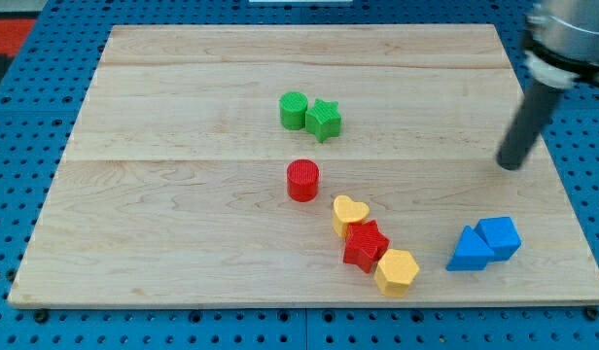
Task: Place the blue cube towards the top right of the green star
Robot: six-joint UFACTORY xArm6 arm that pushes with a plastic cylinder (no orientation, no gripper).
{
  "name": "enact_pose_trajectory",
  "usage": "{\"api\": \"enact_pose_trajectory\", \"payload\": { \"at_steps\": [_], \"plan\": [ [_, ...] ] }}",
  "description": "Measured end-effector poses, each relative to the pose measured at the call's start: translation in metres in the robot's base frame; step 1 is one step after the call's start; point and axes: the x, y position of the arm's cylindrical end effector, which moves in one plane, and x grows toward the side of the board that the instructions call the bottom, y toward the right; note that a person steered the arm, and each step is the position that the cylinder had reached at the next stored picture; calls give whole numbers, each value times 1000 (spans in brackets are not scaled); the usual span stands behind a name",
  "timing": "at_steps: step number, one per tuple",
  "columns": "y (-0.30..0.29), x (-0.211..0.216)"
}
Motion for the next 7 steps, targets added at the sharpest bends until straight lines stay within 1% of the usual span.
{"api": "enact_pose_trajectory", "payload": {
  "at_steps": [1, 2, 3, 4, 5, 6, 7],
  "plan": [
    [36, 60],
    [33, 118],
    [-6, 130],
    [-49, 104],
    [-85, 101],
    [-123, 78],
    [-142, 44]
  ]
}}
